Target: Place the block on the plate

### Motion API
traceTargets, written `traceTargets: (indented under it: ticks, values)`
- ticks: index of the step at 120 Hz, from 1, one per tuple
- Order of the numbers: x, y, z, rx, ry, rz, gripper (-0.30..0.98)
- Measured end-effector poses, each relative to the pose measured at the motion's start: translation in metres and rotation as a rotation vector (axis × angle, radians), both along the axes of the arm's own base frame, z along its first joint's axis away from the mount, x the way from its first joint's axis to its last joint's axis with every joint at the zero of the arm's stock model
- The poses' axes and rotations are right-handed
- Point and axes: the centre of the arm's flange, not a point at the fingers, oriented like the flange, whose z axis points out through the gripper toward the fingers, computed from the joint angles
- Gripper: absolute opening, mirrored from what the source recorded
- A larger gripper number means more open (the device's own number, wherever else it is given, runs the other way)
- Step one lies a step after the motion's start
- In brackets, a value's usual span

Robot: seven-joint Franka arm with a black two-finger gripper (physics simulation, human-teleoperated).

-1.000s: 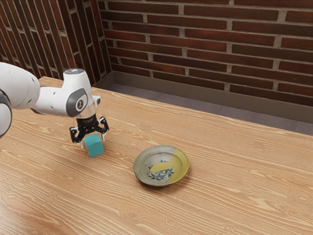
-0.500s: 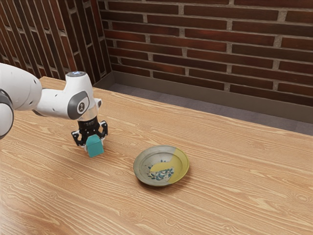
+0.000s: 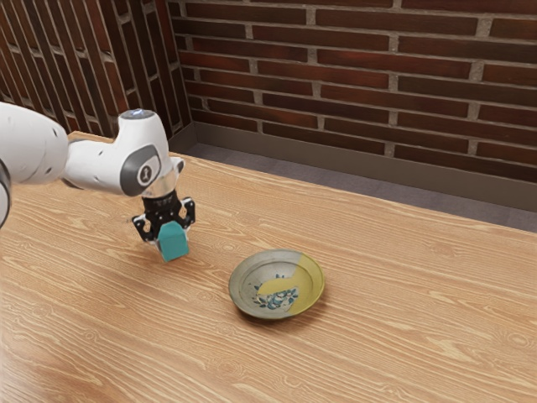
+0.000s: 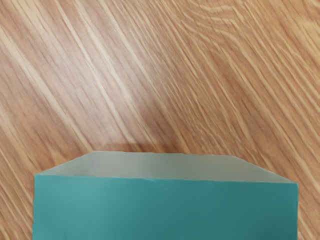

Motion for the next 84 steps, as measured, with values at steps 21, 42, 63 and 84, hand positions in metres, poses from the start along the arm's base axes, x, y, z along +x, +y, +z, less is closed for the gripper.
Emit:
traceTargets:
  ticks: [21,42,63,84]
  values:
    - [-0.007,-0.079,0.044,-0.003,-0.052,-0.116,0.4]
    - [-0.014,-0.159,0.069,-0.015,-0.09,-0.237,0.4]
    - [-0.022,-0.239,0.064,-0.043,-0.091,-0.353,0.4]
    - [-0.03,-0.284,0.034,-0.052,-0.058,-0.416,0.4]
